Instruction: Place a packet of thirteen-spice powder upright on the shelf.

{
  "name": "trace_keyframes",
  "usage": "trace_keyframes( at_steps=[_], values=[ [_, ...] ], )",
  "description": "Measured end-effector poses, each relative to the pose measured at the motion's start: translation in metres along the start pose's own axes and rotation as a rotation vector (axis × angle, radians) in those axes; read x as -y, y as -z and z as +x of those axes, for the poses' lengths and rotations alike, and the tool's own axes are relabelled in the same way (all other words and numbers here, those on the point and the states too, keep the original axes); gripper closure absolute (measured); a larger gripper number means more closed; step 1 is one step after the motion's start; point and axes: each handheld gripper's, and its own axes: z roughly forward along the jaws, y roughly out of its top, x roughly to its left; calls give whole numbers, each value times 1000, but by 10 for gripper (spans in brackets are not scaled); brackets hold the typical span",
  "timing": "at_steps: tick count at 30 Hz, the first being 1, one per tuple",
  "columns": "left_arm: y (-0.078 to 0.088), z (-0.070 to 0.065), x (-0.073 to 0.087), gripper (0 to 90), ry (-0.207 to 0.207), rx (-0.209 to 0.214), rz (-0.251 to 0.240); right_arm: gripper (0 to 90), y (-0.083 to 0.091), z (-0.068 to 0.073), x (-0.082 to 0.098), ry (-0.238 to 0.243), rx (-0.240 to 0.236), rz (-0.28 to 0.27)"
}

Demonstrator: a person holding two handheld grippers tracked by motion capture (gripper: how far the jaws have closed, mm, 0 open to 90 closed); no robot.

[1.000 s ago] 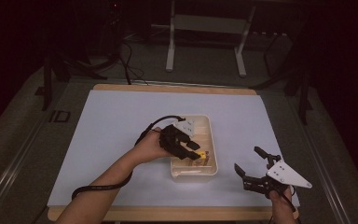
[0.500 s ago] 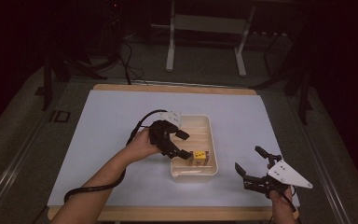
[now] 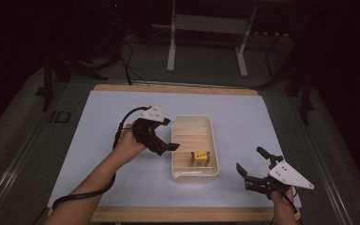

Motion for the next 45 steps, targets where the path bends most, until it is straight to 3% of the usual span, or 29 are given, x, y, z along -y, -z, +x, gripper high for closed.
trace_keyframes(
  at_steps=[2,4,17,25,33,45],
  values=[
    [4,0,4,10,5,-12,-4,117,0,1,0,6,0,0],
    [11,-1,9,10,-4,-61,-6,117,0,1,0,3,1,2],
    [59,-3,31,10,26,-243,-47,117,0,2,-1,4,5,6],
    [81,-6,47,10,60,-290,-80,117,0,2,-1,2,8,6],
    [90,-14,65,10,93,-310,-85,117,-1,3,-1,5,8,5],
    [97,-33,87,10,97,-365,-128,117,-1,4,-1,4,9,9]
  ],
)
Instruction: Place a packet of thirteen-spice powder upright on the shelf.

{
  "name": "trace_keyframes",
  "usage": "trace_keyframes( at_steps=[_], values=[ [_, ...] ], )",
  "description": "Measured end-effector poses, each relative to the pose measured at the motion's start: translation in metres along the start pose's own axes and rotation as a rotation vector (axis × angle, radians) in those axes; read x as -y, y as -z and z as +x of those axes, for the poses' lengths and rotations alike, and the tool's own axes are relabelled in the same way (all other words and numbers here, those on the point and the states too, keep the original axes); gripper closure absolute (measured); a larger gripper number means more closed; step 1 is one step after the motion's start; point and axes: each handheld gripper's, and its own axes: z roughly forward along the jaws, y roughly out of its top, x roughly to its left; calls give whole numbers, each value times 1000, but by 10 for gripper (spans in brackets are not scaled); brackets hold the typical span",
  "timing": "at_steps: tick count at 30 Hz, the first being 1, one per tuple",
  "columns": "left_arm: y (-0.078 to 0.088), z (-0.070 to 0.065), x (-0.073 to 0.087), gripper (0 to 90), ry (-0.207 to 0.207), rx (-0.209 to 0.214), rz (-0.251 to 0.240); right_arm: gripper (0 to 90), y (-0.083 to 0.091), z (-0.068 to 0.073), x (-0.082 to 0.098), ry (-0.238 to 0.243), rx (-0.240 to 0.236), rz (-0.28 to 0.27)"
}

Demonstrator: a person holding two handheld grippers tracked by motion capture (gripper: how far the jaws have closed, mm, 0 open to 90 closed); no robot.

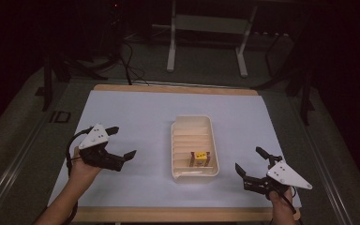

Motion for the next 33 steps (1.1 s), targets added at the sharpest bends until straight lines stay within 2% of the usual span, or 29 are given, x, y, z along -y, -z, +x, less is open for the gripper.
trace_keyframes(
  at_steps=[5,6,8,12,16,22,28,33],
  values=[
    [1,-3,9,10,-2,-8,15,117,0,0,0,-1,2,-1],
    [2,-3,15,10,14,-3,13,118,0,0,0,-4,1,0],
    [3,-4,21,10,21,-12,14,117,0,0,0,-4,2,2],
    [5,-4,31,10,36,-4,27,117,0,0,0,2,0,5],
    [6,-5,39,10,34,-26,41,117,0,1,0,8,-1,11],
    [13,-1,50,10,58,-40,29,118,0,0,0,0,2,8],
    [18,-1,60,10,59,-59,49,119,0,1,1,7,-2,20],
    [20,2,68,10,74,-54,68,120,-1,1,1,11,-11,36]
  ],
)
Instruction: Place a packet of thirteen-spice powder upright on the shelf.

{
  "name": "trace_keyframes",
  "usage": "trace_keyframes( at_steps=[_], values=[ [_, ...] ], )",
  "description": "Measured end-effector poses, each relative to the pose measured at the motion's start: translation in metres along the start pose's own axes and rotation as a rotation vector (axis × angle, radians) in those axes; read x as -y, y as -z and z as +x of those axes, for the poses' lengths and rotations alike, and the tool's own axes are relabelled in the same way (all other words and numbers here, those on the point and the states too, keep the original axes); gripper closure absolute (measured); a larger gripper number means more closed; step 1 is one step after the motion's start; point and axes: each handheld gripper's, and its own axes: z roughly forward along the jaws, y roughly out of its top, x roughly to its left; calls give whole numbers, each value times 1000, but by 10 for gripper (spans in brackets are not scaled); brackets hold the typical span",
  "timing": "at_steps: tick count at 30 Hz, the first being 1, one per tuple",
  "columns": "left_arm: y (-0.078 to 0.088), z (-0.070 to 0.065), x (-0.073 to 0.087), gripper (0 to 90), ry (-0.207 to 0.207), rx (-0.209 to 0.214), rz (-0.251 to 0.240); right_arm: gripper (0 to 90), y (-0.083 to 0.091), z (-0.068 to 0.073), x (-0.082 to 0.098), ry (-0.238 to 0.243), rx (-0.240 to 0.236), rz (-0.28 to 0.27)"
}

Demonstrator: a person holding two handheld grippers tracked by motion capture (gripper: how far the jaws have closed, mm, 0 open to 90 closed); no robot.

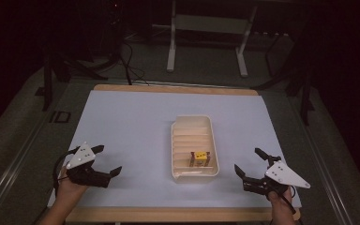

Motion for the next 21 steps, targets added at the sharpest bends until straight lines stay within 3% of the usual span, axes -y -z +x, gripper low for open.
trace_keyframes(
  at_steps=[13,21],
  values=[
    [0,1,10,10,30,-14,8,133,1,-1,1,1,52,-11],
    [0,0,11,10,27,-13,14,132,1,-1,2,1,47,-6]
  ],
)
